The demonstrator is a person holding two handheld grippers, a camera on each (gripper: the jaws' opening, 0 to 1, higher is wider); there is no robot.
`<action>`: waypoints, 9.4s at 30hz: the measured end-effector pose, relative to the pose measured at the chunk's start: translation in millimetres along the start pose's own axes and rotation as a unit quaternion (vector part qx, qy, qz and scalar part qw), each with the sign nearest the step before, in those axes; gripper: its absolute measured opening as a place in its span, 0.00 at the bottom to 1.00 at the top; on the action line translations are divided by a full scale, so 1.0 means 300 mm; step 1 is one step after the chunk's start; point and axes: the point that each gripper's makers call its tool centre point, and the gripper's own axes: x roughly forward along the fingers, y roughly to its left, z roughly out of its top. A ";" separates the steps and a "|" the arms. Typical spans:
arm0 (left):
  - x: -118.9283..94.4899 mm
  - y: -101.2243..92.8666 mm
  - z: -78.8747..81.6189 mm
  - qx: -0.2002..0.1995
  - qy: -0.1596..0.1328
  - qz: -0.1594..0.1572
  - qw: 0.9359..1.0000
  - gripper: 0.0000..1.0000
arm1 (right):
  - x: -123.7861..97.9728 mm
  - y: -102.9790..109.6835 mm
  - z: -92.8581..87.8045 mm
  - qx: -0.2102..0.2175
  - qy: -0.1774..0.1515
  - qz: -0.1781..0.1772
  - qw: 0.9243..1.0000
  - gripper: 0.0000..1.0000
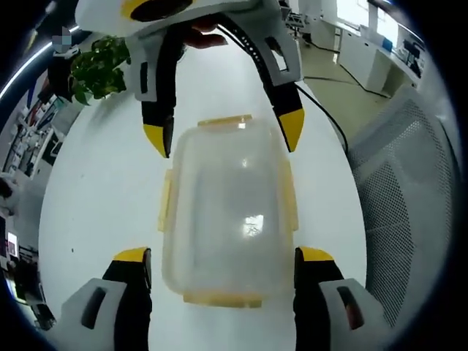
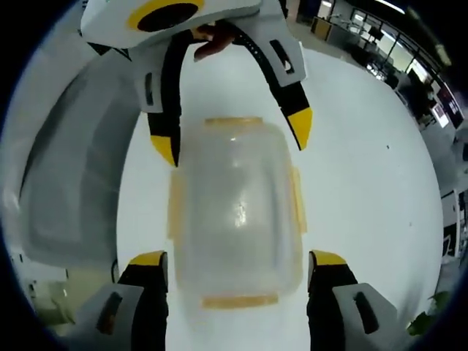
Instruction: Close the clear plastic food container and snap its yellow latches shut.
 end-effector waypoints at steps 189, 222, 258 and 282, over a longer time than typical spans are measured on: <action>-0.077 0.131 -0.388 -0.046 0.008 -0.009 0.999 0.85 | 0.180 -0.148 0.341 -0.039 0.031 -0.006 0.999 0.76; -0.079 0.149 -0.402 -0.057 -0.012 0.014 0.998 0.91 | 0.180 -0.181 0.348 -0.037 0.024 -0.028 0.999 0.81; -0.181 0.115 -0.470 -0.183 -0.061 0.070 0.979 0.90 | 0.086 -0.143 0.293 0.056 -0.069 -0.119 0.989 0.85; -0.225 0.050 -0.488 -0.236 -0.105 0.107 0.960 0.87 | 0.035 -0.083 0.244 0.137 -0.126 -0.161 0.969 0.84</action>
